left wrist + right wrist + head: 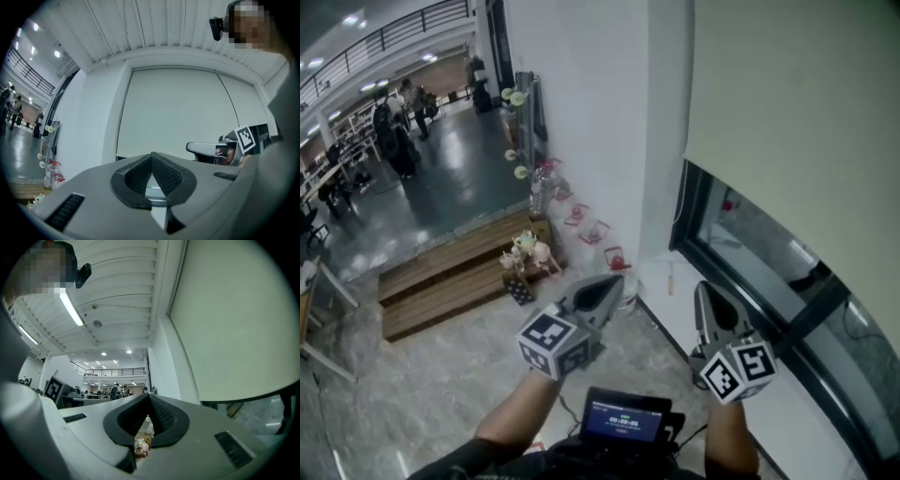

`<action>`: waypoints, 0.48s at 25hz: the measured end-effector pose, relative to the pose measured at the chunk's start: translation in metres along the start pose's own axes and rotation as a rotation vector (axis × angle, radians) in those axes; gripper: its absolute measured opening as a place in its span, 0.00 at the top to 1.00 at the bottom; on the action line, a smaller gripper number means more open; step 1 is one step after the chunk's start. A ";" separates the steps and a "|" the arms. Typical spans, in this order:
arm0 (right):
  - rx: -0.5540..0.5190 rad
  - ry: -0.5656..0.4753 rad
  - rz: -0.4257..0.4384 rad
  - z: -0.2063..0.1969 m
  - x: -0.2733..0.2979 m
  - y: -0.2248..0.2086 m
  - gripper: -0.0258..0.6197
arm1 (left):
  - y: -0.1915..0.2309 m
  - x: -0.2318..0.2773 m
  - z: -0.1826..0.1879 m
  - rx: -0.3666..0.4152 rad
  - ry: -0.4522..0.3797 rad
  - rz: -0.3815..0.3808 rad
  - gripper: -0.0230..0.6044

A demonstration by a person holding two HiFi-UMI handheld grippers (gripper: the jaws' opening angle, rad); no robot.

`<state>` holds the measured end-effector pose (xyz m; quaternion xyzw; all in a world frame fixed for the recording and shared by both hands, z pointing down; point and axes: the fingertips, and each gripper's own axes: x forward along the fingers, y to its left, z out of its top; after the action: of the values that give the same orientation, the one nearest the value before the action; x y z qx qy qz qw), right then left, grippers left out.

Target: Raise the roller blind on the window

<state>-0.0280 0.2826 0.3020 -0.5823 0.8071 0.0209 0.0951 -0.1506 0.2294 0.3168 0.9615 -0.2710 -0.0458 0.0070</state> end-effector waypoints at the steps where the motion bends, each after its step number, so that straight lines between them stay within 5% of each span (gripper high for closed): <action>1: -0.010 0.000 0.003 0.001 0.003 -0.006 0.96 | 0.002 0.007 0.002 0.003 -0.003 0.004 0.97; 12: -0.020 -0.010 0.052 -0.003 0.038 -0.080 0.96 | 0.021 0.088 -0.004 0.005 0.019 0.070 0.97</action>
<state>0.0353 0.2210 0.3039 -0.5618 0.8214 0.0344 0.0925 -0.0861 0.1652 0.3145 0.9519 -0.3044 -0.0356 0.0086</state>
